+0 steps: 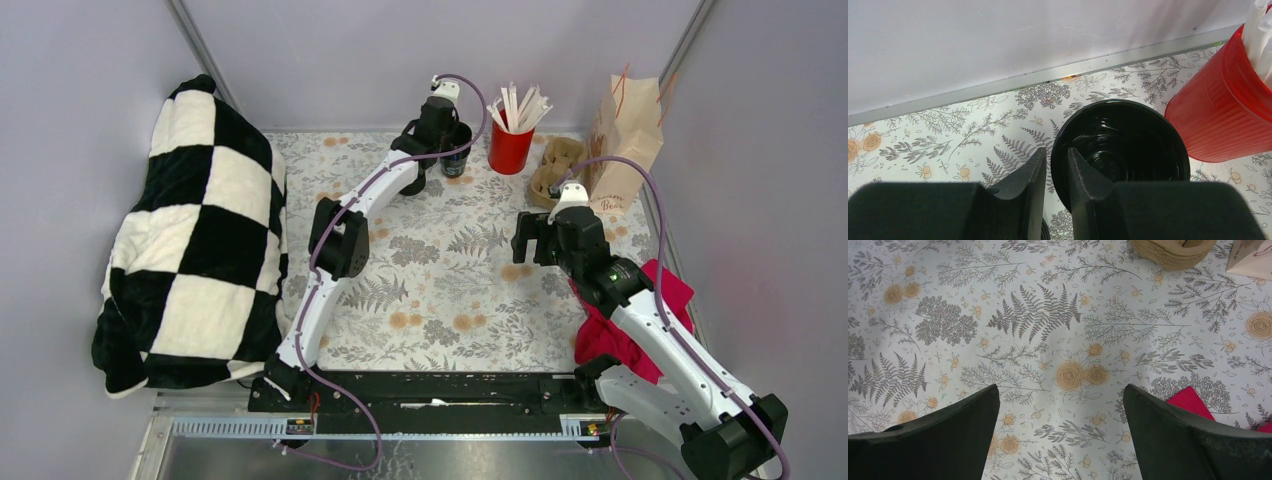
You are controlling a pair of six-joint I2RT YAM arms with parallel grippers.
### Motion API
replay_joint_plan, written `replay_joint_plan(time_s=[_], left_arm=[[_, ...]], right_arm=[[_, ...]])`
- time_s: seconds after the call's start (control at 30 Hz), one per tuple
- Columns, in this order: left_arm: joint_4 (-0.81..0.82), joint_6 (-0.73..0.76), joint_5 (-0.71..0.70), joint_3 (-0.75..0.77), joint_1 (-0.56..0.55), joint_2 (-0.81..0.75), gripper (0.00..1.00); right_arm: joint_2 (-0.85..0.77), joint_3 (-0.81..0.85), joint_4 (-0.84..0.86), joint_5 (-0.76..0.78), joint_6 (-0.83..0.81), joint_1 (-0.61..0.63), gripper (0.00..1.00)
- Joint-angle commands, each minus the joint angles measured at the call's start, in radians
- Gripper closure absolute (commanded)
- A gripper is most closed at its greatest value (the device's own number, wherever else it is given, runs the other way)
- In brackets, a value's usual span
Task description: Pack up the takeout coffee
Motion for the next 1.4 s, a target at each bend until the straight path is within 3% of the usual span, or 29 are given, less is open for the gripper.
replay_joint_plan(time_s=[0.0,0.6,1.0,1.37], left_arm=[[0.06,0.0,-0.02,0.045,0.004,-0.017,0.75],[0.061,0.006,-0.03,0.043,0.0,-0.043,0.87],[0.014,-0.088,-0.014,0.048,0.0,-0.082,1.0],[-0.037,-0.164,-0.03,0.082,0.004,-0.109,1.0]], right_arm=[[0.005,-0.001,0.034,-0.008,-0.009,0.001,0.0],[0.012,-0.002,0.037,-0.013,-0.007,0.003,0.0],[0.011,-0.002,0.038,-0.015,-0.007,0.003,0.0],[0.022,0.001,0.039,-0.022,-0.006,0.002,0.0]])
